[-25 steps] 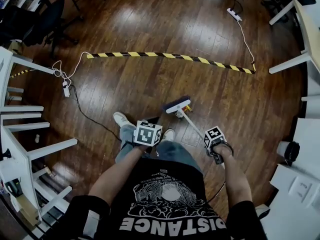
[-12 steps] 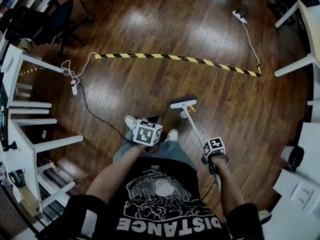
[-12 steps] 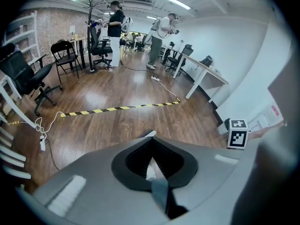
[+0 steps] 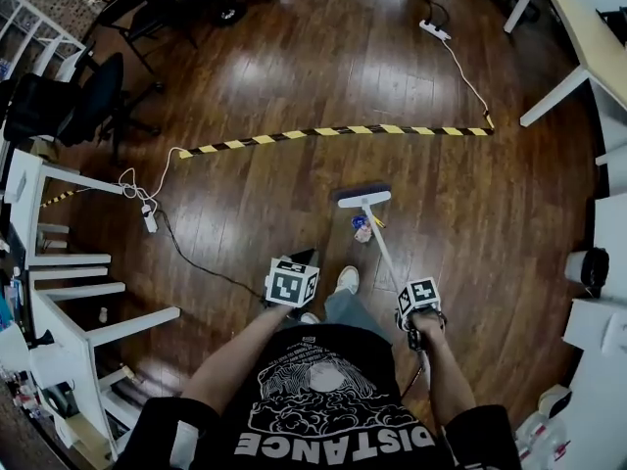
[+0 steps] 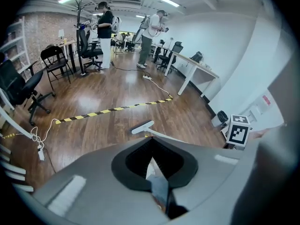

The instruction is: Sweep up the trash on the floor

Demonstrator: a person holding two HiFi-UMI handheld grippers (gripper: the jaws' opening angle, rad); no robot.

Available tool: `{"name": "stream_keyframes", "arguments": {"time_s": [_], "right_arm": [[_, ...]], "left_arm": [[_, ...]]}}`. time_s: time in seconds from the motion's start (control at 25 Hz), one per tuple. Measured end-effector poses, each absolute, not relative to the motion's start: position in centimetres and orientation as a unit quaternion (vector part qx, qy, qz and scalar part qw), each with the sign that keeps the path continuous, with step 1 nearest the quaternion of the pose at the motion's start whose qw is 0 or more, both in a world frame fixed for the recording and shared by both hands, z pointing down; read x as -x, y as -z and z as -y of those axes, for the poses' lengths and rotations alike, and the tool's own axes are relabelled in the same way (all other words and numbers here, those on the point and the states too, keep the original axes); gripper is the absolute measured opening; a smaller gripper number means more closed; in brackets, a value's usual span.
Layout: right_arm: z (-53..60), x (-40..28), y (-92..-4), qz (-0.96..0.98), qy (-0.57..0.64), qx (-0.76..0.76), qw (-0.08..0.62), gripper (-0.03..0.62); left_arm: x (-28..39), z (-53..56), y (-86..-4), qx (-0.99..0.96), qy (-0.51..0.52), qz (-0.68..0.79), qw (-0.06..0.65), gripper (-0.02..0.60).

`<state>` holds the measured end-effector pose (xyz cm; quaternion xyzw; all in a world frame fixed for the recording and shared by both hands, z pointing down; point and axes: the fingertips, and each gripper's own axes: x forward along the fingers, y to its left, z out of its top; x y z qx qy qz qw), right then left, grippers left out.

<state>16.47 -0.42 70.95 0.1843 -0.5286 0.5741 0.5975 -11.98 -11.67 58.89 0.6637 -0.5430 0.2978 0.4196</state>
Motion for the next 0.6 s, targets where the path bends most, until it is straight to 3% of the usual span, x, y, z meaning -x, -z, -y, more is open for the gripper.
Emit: {"name": "stream_keyframes", "arguments": {"time_s": [0.6], "right_arm": [[-9.8,-14.3,-65.4,0.56,-0.578,-0.283,0.522,0.0]], "left_arm": [[9.5,-3.5,-58.1,-0.697,-0.222,0.528,0.432,0.005]]}}
